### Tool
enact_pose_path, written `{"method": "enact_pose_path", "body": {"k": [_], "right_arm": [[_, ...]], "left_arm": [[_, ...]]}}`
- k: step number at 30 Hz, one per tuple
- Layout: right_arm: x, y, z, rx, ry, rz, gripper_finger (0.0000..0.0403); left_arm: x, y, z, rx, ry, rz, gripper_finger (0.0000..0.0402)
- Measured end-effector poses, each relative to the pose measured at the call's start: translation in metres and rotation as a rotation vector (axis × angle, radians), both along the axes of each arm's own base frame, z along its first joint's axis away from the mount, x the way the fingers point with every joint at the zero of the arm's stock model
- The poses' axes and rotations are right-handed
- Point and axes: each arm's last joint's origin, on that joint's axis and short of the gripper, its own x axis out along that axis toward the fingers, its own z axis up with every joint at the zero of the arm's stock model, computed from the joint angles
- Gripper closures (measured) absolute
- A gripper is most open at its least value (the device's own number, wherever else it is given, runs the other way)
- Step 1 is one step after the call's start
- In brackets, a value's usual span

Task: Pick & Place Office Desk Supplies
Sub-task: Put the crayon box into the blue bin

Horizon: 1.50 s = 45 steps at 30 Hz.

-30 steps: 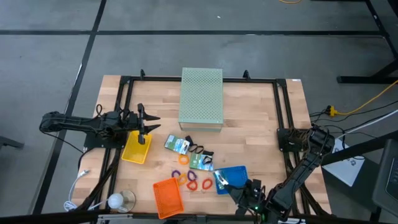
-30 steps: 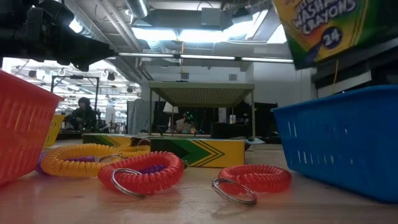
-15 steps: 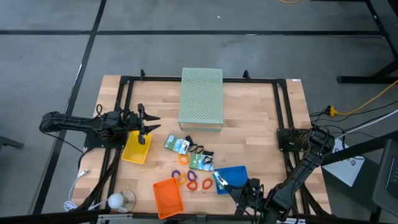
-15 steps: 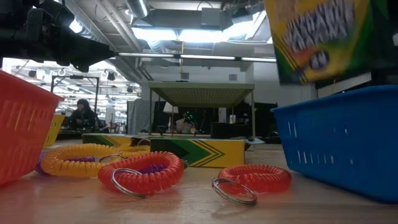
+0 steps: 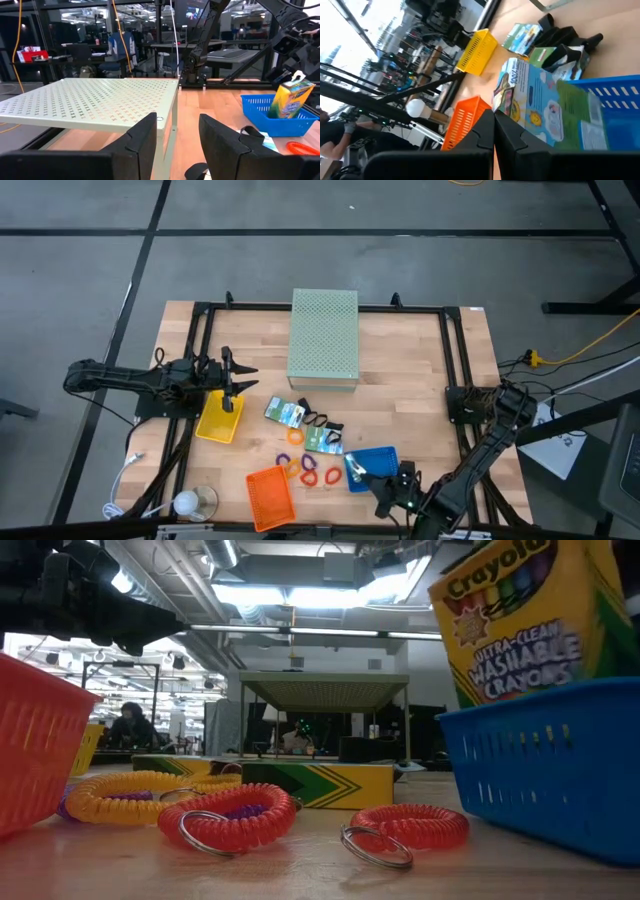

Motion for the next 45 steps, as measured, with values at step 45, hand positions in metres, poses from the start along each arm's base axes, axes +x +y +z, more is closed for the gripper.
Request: {"method": "enact_pose_path", "body": {"k": [45], "right_arm": [[0.012,-0.001,0.005,0.021,-0.054,-0.027,0.0314]], "left_arm": [[0.000,0.000,0.000,0.010,-0.001,0.000,0.0258]]}}
